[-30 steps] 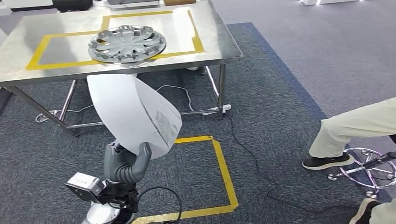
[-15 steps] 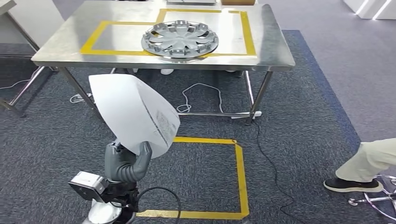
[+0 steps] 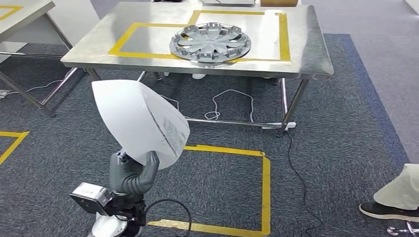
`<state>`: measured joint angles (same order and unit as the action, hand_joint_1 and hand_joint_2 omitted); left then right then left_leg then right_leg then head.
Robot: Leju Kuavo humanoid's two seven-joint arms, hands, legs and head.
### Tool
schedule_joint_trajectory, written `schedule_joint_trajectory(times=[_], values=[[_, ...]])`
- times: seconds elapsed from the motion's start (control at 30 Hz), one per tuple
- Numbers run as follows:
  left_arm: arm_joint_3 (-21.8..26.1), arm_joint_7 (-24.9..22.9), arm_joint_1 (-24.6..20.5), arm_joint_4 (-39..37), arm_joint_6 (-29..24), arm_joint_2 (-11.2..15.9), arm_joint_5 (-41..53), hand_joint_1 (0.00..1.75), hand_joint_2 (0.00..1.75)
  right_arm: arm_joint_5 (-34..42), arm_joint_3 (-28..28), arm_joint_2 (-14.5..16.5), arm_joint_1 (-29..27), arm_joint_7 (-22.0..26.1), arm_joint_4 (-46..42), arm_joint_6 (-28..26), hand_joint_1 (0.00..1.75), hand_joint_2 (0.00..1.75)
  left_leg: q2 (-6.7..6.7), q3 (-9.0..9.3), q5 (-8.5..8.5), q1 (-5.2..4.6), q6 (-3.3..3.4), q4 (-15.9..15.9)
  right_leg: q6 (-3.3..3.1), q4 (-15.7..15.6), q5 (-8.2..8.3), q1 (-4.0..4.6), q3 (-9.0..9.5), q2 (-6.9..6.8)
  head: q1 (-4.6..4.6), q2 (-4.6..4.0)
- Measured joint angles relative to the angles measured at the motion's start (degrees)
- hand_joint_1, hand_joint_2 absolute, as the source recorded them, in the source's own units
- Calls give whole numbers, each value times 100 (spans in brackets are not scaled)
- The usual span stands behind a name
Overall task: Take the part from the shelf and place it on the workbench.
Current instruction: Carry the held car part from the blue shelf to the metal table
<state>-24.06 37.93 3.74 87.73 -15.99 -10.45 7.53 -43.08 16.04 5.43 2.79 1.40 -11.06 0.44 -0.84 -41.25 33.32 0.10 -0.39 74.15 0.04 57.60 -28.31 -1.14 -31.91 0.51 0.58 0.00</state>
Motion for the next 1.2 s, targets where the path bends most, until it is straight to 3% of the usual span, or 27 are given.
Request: schedule_joint_trajectory(times=[0.03, 0.07, 0.13, 0.17, 0.23, 0.33, 0.4, 0.47, 0.5, 0.53, 0.57, 0.63, 0.7, 0.87, 0.93, 1.0, 1.03, 1.07, 1.13, 1.17, 1.2], values=[[1, -1, 4, 0, 0, 2, -3, 175, 175, 0, 3, -1, -8, -1, 0, 0, 0, 0, 10, -40, -39, 4, 3, 70, 3, 1, -10, 2, 9, -31, 1, 0], [2, -2, 5, 0, 0, 2, -5, 175, 175, 0, 4, -1, -10, -1, 0, 0, 0, 0, 13, 35, -188, 5, 19, -91, 9, 2, -21, 4, 25, -53, 1, 0], [4, -3, 4, 0, 1, 2, -7, 175, 175, 0, 4, 2, -2, -1, 0, 1, 0, 0, 29, 405, -583, -11, 86, -839, 31, 1, -49, 13, 71, -78, -1, 0], [4, -3, 2, 1, 1, 1, -5, 175, 175, 0, 4, 3, 4, -1, 0, 1, 0, 0, 42, 578, -694, -24, 121, -1193, 52, 5, -67, 24, 84, -84, 0, 0], [6, -5, 2, 1, 2, -1, -2, 175, 175, -1, 5, 6, 12, 0, 0, 3, 0, 0, 62, 727, -705, -50, 167, -1510, 106, -3, -89, 38, 87, -100, -4, 0], [19, -9, 8, 2, 3, -9, -3, 175, 175, -10, 7, 6, 19, 3, -2, 17, 0, 0, 48, 774, -695, -24, 224, -1597, 197, 4, -141, 40, 73, -114, -8, 0], [27, -11, 3, 2, 9, -24, -3, 175, 175, -18, 7, 6, 24, 7, -3, 25, 0, 0, 44, 827, -700, 8, 274, -1651, 235, 400, -349, 40, -131, -90, -33, 0], [30, -13, 4, 2, 16, -32, -3, 175, 175, -24, 8, 6, 21, 8, -2, 28, 0, 0, 44, 843, -677, 2, 310, -1651, 262, 1189, -651, 40, -565, -72, -56, 0], [32, -14, 9, 2, 17, -33, -3, 175, 175, -27, 9, 6, 13, 7, -2, 33, 0, 0, 39, 852, -662, -1, 318, -1648, 273, 1505, -720, 39, -770, -71, -57, 0], [35, -14, 13, 1, 17, -33, -3, 175, 175, -30, 10, 6, 5, 7, -2, 37, 0, 0, 29, 868, -643, -4, 322, -1646, 281, 1639, -679, 38, -891, -70, -58, 0], [39, -14, 15, 1, 17, -33, -3, 175, 175, -31, 14, 6, -1, 6, -2, 40, 0, 0, 18, 899, -616, -4, 316, -1645, 281, 1521, -508, 38, -889, -70, -60, 0], [44, -14, 17, 0, 19, -34, -3, 175, 175, -33, 30, 6, 0, 6, -2, 42, 0, 0, 2, 984, -538, -3, 286, -1643, 269, 792, -21, 37, -612, -70, -61, 0], [48, -19, 15, 0, 22, -34, -3, 175, 175, -34, 49, 6, 11, 7, -2, 42, 0, 0, -2, 1039, -452, -26, 232, -1627, 228, 157, 175, 43, -286, -61, -62, 0], [60, -37, 10, 2, 27, -33, -3, 175, 175, -39, 93, 8, 6, 10, -4, 42, 0, 0, 8, 1053, -285, -31, 82, -1480, 56, 5, 42, 32, -93, -54, -32, 0], [61, -38, 6, 3, 26, -27, -2, 175, 175, -40, 96, 9, 12, 13, -4, 43, 0, 0, 20, 777, -52, -11, 19, -897, 9, -12, -19, 17, 7, -61, -7, 0], [61, -38, 18, 1, 26, -14, -1, 175, 175, -46, 97, 10, 10, 11, -4, 44, 0, 0, 23, 300, 157, 9, -20, -128, -2, -11, -117, 17, 116, -65, 1, 0], [62, -38, 27, 1, 26, -8, -1, 175, 175, -50, 98, 10, 3, 10, -4, 44, 0, 0, 25, 128, 121, 13, -23, 71, 2, -11, -174, 17, 186, -64, 2, 0], [63, -38, 31, 0, 26, -3, -1, 175, 175, -54, 99, 10, -2, 9, -4, 44, 0, 0, 26, 58, -45, 14, -15, 46, 10, -11, -234, 17, 265, -60, 2, 0], [65, -39, 33, 0, 26, 0, -1, 175, 175, -62, 101, 11, -8, 8, -4, 44, 0, 0, 30, 182, -617, 7, 37, -558, 36, -15, -372, 16, 445, -53, 3, 0], [66, -41, 34, -1, 26, 1, -1, 175, 175, -65, 101, 11, -6, 9, -3, 44, 0, 0, 37, 285, -817, -12, 70, -863, 61, -25, -438, 25, 510, -55, -1, -1], [66, -42, 34, -2, 26, 2, -1, 175, 175, -68, 101, 12, -1, 9, -2, 42, 0, 0, 44, 398, -898, -30, 110, -1131, 90, -41, -492, 32, 556, -58, 1, -1]])
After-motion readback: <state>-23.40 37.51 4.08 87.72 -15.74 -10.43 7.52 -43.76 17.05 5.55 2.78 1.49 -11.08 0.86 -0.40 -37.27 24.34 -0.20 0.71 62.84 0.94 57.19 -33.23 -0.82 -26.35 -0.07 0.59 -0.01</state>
